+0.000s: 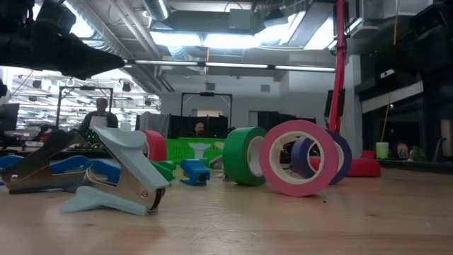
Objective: Pick and place Stapler, Stapler remover, tape
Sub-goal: Put the blue tape into the middle green bin
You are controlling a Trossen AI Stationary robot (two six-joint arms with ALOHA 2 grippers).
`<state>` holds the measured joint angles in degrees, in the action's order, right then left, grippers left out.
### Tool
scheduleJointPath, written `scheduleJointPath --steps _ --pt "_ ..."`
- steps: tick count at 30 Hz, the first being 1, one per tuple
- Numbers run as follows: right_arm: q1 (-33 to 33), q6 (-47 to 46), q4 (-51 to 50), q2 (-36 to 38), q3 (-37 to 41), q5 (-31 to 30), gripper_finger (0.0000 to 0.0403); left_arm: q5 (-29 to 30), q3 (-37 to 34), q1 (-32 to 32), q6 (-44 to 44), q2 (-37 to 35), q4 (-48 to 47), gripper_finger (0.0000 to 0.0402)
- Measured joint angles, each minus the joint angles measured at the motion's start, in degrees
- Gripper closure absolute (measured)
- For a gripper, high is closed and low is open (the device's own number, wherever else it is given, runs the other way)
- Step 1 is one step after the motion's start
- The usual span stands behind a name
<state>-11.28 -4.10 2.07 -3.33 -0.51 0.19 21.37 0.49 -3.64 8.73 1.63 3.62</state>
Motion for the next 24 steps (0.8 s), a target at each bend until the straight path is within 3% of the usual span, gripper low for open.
scheduleJointPath --steps 17,24 --pt "0.0 -4.48 -0.74 0.0 0.0 -0.32 0.0377 0.0 0.01 0.0 0.0 0.0 0.01 0.0274" --pt "0.02 -2.31 4.89 0.0 0.0 -0.48 0.0369 0.0 0.0 0.0 0.0 -0.02 0.0 0.0274"
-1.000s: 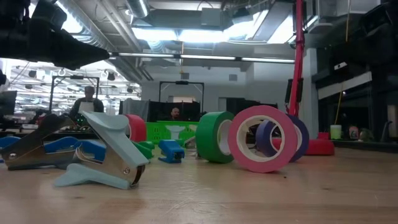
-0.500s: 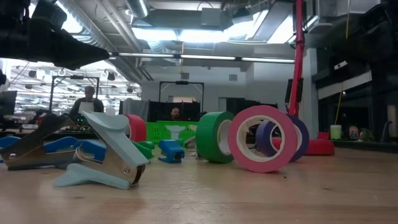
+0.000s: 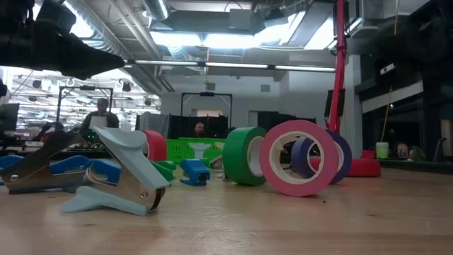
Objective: Pick and place Stapler, Stapler remover, tape
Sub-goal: Put the blue tape into the middle green bin
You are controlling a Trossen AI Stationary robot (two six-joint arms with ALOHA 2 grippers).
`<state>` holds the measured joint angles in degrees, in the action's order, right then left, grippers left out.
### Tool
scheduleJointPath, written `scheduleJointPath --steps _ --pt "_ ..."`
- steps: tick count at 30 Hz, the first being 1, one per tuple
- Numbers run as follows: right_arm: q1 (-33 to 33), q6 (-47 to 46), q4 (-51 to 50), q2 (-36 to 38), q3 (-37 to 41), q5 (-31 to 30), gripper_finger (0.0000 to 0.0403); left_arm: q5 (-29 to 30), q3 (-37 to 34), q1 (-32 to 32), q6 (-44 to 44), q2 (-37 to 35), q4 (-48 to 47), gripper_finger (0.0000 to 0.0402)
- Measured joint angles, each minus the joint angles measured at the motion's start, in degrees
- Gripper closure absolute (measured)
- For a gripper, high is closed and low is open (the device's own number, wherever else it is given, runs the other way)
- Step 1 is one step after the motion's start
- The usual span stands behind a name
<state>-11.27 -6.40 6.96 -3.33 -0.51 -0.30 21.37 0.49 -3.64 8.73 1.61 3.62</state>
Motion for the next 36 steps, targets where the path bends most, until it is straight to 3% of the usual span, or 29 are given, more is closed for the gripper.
scheduleJointPath --steps 7,13,17,24,36 --pt "-0.02 0.86 6.48 -0.02 0.0 -1.07 0.0298 0.0 0.01 0.02 0.0 0.02 0.0 0.0274" --pt "-0.02 1.28 7.17 -0.73 0.0 -10.94 0.0236 0.0 0.01 0.01 0.0 0.01 0.02 0.0274" --pt "-0.02 1.19 9.13 -3.68 0.0 -12.17 0.0222 0.0 0.0 0.01 0.0 0.02 0.02 0.0274" --pt "-0.02 -0.5 14.49 -14.0 -1.43 -12.17 0.0222 0.0 0.02 0.0 0.0 0.0 0.02 0.0274" --pt "-4.3 4.08 11.86 -39.83 -16.15 -10.03 0.0223 0.0 0.0 0.01 0.0 0.02 0.02 0.0274"
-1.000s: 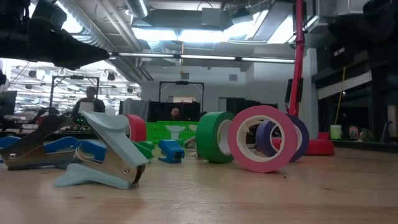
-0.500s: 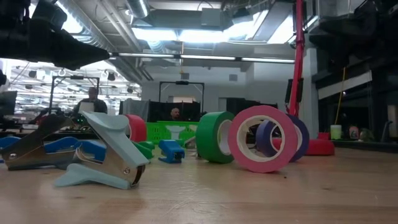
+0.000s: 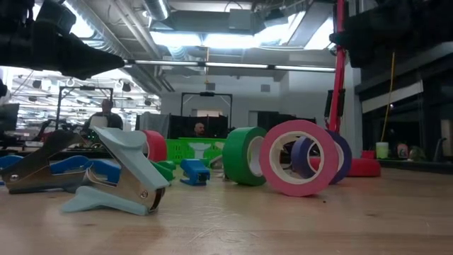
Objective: Pick and place Stapler, Stapler remover, tape
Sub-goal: Put the blue tape into the middle green bin
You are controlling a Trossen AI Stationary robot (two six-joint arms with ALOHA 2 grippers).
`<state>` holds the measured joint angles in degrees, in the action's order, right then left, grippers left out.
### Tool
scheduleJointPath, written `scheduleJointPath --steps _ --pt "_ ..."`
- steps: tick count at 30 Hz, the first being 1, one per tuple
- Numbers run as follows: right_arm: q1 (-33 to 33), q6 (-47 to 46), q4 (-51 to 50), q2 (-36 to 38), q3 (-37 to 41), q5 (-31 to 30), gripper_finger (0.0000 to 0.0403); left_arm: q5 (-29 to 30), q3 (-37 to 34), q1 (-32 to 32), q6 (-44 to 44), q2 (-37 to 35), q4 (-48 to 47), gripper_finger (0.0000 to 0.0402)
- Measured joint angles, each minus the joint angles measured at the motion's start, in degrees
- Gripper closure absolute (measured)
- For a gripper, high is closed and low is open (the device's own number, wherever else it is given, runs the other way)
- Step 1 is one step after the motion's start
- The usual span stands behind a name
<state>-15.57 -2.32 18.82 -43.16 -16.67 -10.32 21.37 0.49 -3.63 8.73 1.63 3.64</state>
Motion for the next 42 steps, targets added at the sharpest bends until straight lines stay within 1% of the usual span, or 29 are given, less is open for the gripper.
scheduleJointPath --steps 7,16,23,26,30,35,38,42 --pt "-2.48 1.24 -7.98 -12.5 -8.42 -0.01 0.0223 0.0 0.01 -0.01 -0.01 -0.02 -0.02 0.0274" --pt "-5.54 -4.89 -8.4 -26.94 -15.47 -0.84 0.0223 0.0 0.01 0.0 0.0 -0.01 -0.02 0.0274" --pt "-6.06 -4.71 -8.64 -35.72 -22.23 -1.17 0.0223 0.0 0.02 0.0 0.0 0.0 0.0 0.0274" --pt "-6.06 -4.79 -9.58 -38.34 -24.24 -1.26 0.0223 0.0 0.02 0.01 0.0 0.0 -0.02 0.0274" --pt "-6.06 -4.95 -14.16 -40.33 -25.65 -1.25 0.0223 0.0 0.0 0.01 0.0 0.0 -0.02 0.0274" --pt "-6.06 -6.14 -21.3 -40.63 -25.88 -1.72 0.0223 0.0 0.0 0.01 0.0 0.0 -0.01 0.0274" --pt "-6.06 -7.89 -23.74 -40.63 -25.88 -3.04 0.0223 -0.01 0.01 0.01 0.0 -0.01 -0.02 0.0274" --pt "-6.04 -7.92 -25.66 -40.63 -25.88 -3.22 0.0223 0.0 0.01 0.0 0.0 -0.02 -0.02 0.0274"
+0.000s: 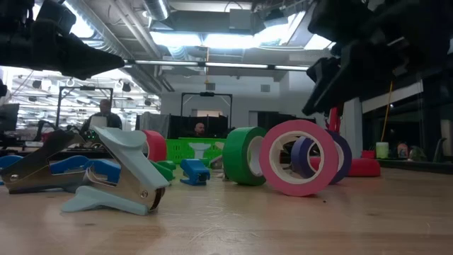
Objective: Pick and place Stapler, Stapler remover, tape
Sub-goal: Put the blue tape into the middle green bin
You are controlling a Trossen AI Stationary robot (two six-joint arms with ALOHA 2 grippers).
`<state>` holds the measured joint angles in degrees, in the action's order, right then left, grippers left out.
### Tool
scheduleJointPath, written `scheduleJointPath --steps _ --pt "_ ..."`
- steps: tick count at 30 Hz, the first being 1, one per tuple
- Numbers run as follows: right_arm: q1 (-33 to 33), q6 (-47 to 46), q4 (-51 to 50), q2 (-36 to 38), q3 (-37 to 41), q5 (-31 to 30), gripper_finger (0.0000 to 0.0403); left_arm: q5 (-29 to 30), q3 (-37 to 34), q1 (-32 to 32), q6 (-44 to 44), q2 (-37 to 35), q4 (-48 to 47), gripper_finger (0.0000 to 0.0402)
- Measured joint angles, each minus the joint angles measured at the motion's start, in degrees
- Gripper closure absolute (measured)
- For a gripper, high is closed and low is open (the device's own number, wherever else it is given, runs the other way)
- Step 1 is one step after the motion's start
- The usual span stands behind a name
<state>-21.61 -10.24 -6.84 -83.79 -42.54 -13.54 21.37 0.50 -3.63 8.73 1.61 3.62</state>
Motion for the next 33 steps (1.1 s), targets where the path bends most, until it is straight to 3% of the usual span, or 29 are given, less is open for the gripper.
scheduleJointPath --steps 33 --pt "0.0 -4.25 -1.81 -3.56 0.04 3.06 0.0223 0.0 0.0 -0.01 -0.01 0.01 0.01 0.0274"
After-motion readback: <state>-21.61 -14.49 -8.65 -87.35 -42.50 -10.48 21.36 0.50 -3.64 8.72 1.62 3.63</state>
